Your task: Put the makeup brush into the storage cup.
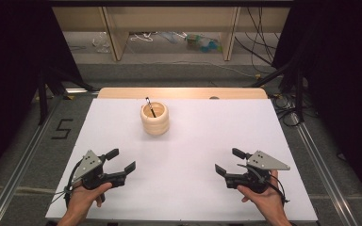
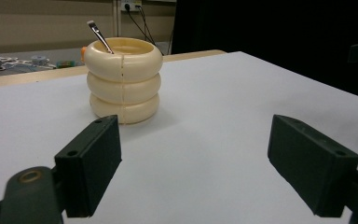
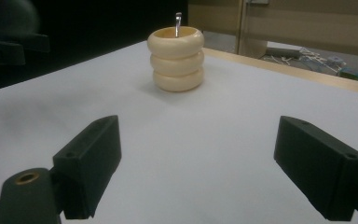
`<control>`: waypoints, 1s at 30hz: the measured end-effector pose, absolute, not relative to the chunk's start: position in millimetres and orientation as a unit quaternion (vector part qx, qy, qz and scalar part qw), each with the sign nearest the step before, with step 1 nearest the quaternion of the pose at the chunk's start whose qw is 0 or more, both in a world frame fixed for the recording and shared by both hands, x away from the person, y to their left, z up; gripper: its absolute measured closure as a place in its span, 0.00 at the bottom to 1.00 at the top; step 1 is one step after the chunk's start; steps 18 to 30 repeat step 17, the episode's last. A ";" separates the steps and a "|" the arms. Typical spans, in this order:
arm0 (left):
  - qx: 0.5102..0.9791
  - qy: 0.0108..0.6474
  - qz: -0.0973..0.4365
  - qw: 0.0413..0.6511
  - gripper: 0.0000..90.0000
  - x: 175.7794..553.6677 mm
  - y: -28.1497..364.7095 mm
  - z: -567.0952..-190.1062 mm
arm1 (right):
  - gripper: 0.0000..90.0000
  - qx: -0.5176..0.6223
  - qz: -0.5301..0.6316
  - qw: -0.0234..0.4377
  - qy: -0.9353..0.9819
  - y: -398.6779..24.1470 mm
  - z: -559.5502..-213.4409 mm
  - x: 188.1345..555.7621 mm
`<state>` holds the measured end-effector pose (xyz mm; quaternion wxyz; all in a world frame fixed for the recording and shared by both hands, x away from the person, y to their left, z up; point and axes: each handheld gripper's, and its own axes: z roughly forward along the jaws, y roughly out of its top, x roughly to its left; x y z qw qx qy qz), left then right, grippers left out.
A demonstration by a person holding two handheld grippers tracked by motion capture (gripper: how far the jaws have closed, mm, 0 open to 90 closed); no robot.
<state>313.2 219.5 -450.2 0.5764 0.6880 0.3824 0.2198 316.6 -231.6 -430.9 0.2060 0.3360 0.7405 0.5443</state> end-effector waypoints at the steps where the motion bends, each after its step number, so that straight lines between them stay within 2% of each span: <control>1: 0.688 0.382 0.220 0.577 0.19 313.2 219.2 -450.3 | 0.18 0.335 0.544 0.206 0.741 -231.6 -431.1 316.8; 30: 0.689 0.382 0.219 0.576 0.19 313.6 218.9 -450.5 | 0.18 0.335 0.543 0.204 0.742 -232.1 -431.4 317.7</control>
